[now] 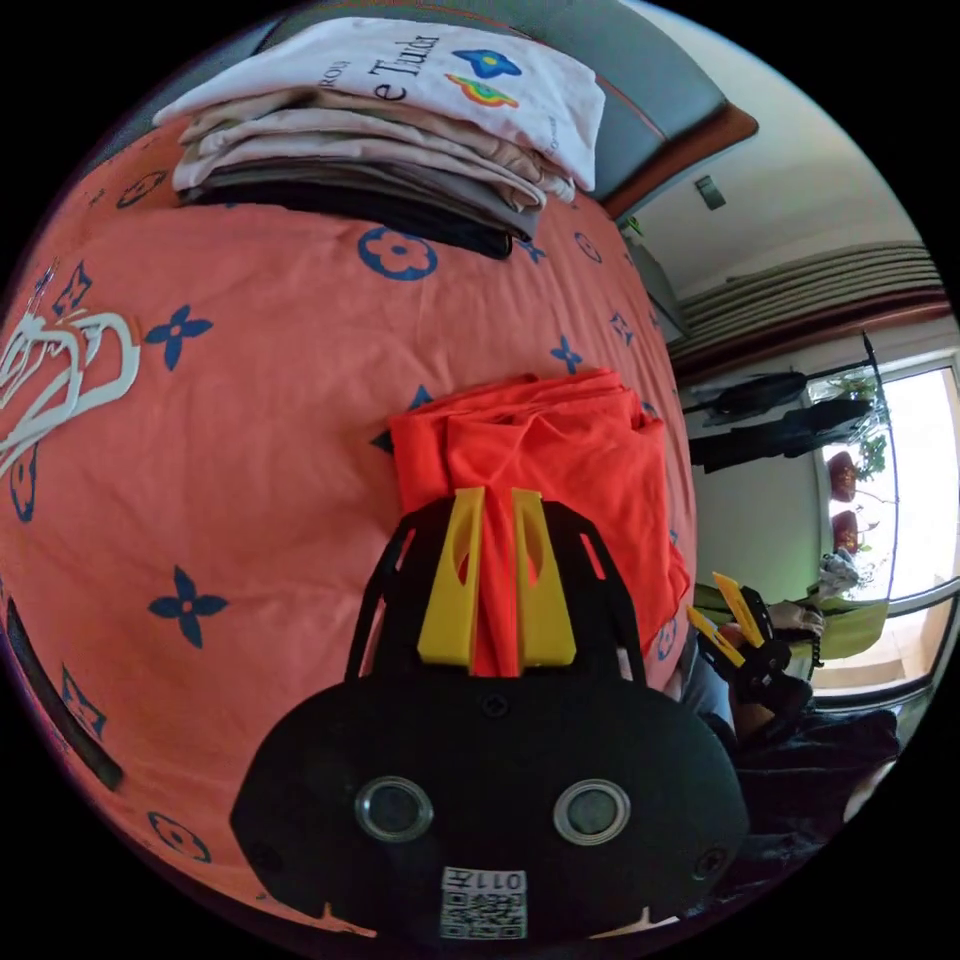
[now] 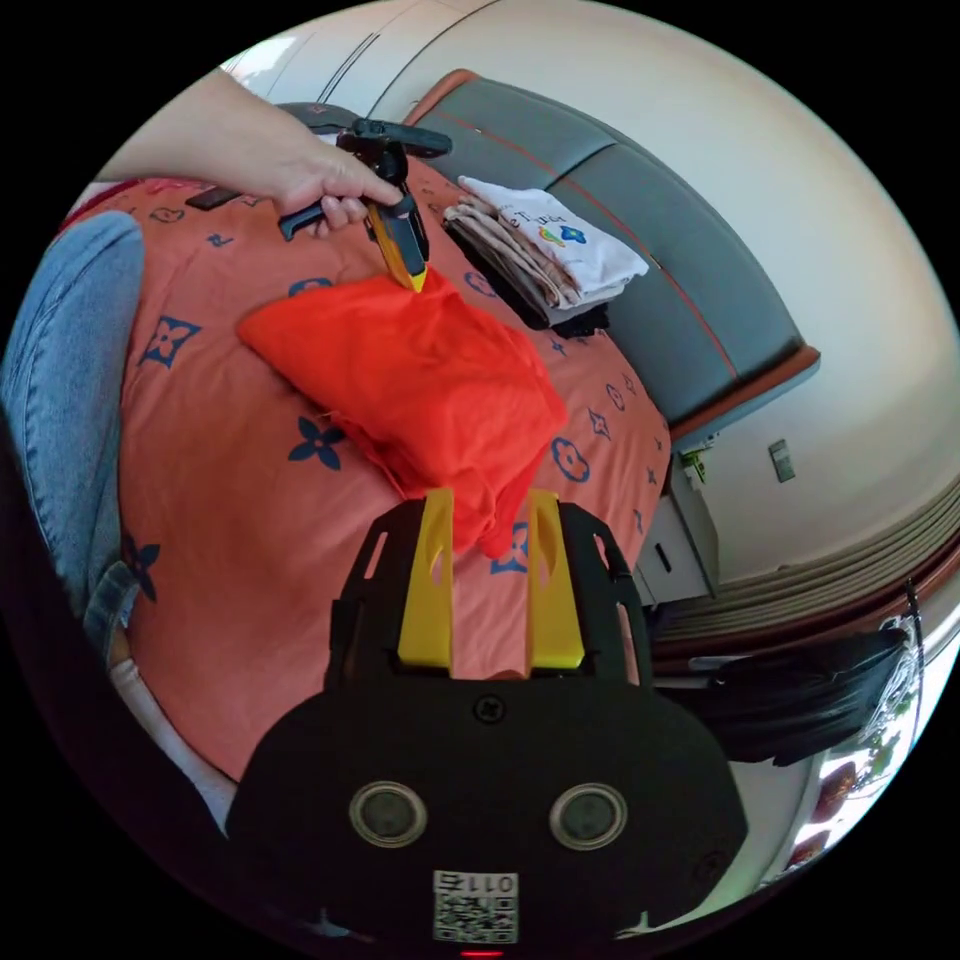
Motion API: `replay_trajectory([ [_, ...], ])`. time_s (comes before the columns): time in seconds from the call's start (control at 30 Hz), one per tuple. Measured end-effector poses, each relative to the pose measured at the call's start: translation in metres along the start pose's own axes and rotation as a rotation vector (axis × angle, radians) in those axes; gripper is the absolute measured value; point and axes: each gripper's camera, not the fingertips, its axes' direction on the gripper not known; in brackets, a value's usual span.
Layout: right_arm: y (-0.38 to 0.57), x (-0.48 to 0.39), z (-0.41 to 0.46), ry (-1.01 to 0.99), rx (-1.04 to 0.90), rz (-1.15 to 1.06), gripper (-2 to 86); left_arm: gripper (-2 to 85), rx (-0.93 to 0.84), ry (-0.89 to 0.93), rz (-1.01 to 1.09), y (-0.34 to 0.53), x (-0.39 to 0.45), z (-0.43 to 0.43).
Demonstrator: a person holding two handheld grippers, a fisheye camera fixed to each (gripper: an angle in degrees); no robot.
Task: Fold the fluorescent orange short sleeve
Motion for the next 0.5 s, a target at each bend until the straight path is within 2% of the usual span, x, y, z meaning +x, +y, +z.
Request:
replay_trajectory([
  [0.2, 0.000, -0.045, 0.004, -0.020, 0.018, 0.072, 8.8, 6.3, 0.082, 0.015, 0.023, 0.008, -0.010, 0.005],
  [0.33, -0.002, -0.079, 0.010, 0.058, 0.003, 0.020, 8.8, 5.1, 0.076, -0.044, 0.048, 0.003, -0.007, 0.023],
  [0.5, 0.000, -0.110, 0.023, 0.057, -0.045, -0.057, 9.6, 1.4, 0.050, -0.134, 0.084, 0.000, -0.001, 0.049],
])
